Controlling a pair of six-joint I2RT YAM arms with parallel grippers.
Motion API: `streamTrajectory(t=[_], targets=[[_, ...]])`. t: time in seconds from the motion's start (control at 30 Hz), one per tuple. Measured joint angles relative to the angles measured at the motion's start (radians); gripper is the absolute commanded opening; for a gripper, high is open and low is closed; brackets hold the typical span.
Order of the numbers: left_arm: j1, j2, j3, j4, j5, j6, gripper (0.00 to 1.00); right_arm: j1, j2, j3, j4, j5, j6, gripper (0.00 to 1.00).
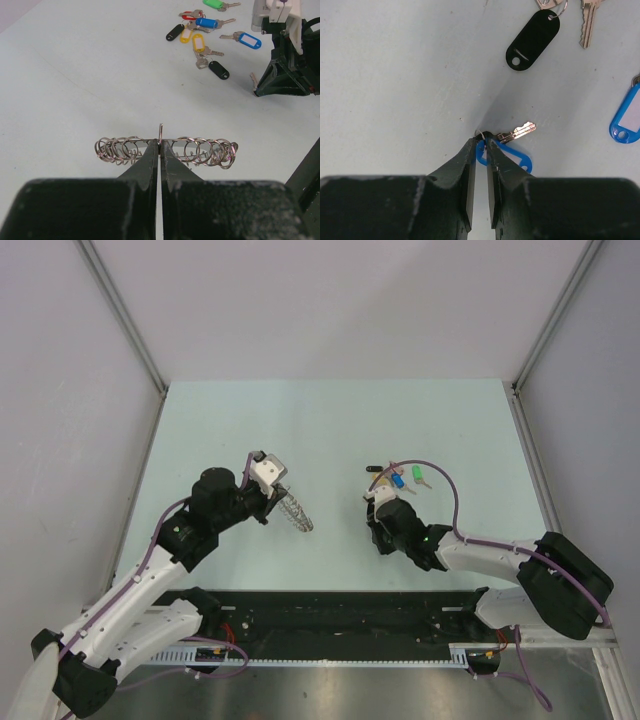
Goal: Put the keys on the keyring
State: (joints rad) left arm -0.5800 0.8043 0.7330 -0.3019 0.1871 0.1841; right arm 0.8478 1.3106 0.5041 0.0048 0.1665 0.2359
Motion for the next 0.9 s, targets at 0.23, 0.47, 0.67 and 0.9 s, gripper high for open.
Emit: streamTrajectory(t=[0.23, 0.47, 0.67, 0.9], targets=[[0.000, 0.000, 0.000, 0.000, 0.000, 0.000, 0.00, 0.002, 0.000, 0.000, 0.000, 0.000, 0.001, 0.18], [0.000, 0.000, 0.000, 0.000, 0.000, 0.000, 0.01, 0.005, 0.000, 0.000, 0.000, 0.001, 0.008, 0.18], [0.000, 0.001, 0.000, 0.000, 0.002, 0.000, 0.00, 0.008, 0.000, 0.000, 0.000, 0.001, 0.012, 0.15], [0.000, 0.001, 0.000, 0.000, 0.003, 0.000, 0.00, 0.012, 0.000, 0.000, 0.000, 0.002, 0.019, 0.11]])
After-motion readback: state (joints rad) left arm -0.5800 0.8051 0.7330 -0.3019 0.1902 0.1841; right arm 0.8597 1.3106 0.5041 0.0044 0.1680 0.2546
